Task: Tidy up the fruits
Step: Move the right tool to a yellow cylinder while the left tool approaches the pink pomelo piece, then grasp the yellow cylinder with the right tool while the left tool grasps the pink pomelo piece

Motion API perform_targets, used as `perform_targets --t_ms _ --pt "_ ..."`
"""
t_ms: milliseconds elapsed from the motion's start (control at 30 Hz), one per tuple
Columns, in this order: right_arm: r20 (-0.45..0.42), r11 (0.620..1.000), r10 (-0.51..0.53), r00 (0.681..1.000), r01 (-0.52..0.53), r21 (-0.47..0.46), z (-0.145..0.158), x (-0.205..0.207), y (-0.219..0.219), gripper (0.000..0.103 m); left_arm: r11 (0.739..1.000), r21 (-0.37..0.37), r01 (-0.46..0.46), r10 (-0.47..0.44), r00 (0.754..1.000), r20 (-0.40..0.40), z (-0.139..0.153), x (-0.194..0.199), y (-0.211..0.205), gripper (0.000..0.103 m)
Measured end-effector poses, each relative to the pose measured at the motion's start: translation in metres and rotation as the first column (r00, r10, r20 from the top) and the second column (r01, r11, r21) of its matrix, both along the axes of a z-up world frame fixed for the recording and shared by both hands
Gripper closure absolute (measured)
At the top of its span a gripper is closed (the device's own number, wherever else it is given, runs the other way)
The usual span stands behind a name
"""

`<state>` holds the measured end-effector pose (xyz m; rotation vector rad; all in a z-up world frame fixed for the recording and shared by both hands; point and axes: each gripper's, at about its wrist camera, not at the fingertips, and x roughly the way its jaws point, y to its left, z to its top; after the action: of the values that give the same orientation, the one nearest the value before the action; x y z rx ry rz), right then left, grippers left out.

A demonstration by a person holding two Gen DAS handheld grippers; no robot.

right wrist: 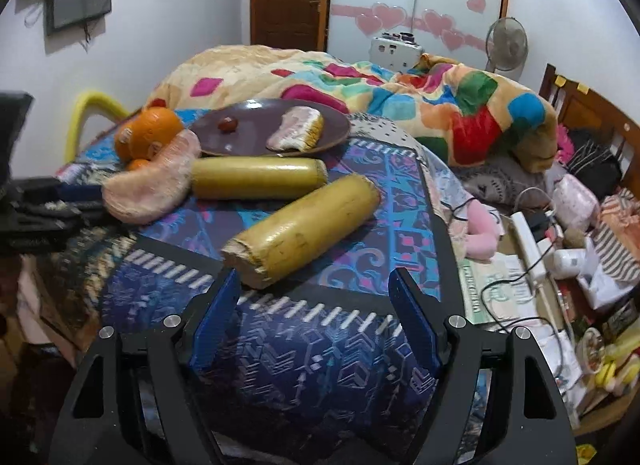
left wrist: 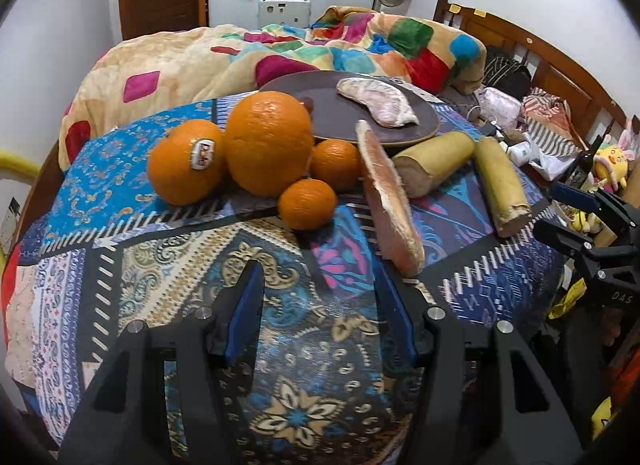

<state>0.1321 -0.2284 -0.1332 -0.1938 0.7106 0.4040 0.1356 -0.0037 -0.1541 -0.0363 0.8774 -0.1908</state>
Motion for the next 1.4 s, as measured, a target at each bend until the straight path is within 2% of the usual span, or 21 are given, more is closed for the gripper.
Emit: perform_targets --t_ms 133,300,500,733,833,900,1000,1033,1167,1300,1400 --pt "0.025 1.0 -0.001 1.0 0.0 0.014 0.003 0.0 0.012 0.029 1.0 0.008 0.005 -0.005 1.0 0.005 -0.001 -0.001 -0.005 0.045" --pt "0.016 1.0 -0.031 0.999 0.031 0.003 -0.009 0.016 0.031 0.029 1.0 0.003 0.029 -0.029 1.0 0.003 0.0 -0.004 -0.011 0.045" --pt "-0.012 0.997 -0.057 0.998 0.057 0.047 -0.017 0.024 0.023 0.03 0.998 -0.013 0.067 -0.067 0.998 -0.001 0.001 -0.006 -0.022 0.045" --pt "0.006 0.998 -0.041 0.999 0.04 0.04 -0.016 0.014 0.016 0.053 0.998 -0.013 0.065 -0.065 0.998 -0.001 0.0 0.01 -0.032 0.045" --pt "0.006 0.998 -0.049 0.999 0.048 0.045 -0.015 0.01 0.008 0.057 0.998 -0.032 0.06 -0.06 0.998 -0.007 0.0 0.017 -0.034 0.045" --pt "0.011 0.998 -0.057 0.998 0.056 0.039 -0.015 0.009 0.005 0.057 0.997 -0.047 0.058 -0.058 0.998 -0.007 0.001 0.019 -0.034 0.048" --pt "-0.003 0.998 -0.053 0.999 0.054 0.031 -0.017 0.013 0.006 0.057 0.998 -0.054 0.041 -0.041 0.999 -0.01 0.001 0.021 -0.035 0.065" --pt "-0.011 0.998 -0.05 0.999 0.05 0.034 -0.018 0.015 0.006 0.06 0.998 -0.056 0.037 -0.037 0.999 -0.01 0.001 0.022 -0.035 0.074" --pt "-0.016 0.997 -0.063 0.998 0.063 0.035 -0.02 0.017 0.003 0.063 0.997 -0.074 0.033 -0.034 0.999 -0.01 0.001 0.018 -0.034 0.078" --pt "-0.01 0.997 -0.079 0.997 0.079 0.027 -0.019 0.011 -0.008 0.069 0.997 -0.072 0.032 -0.033 0.999 -0.014 0.002 0.007 -0.031 0.078" --pt "-0.03 0.996 -0.073 0.997 0.074 0.048 -0.018 0.007 -0.02 0.069 0.996 -0.077 0.032 -0.034 0.999 -0.023 0.003 -0.007 -0.027 0.078"
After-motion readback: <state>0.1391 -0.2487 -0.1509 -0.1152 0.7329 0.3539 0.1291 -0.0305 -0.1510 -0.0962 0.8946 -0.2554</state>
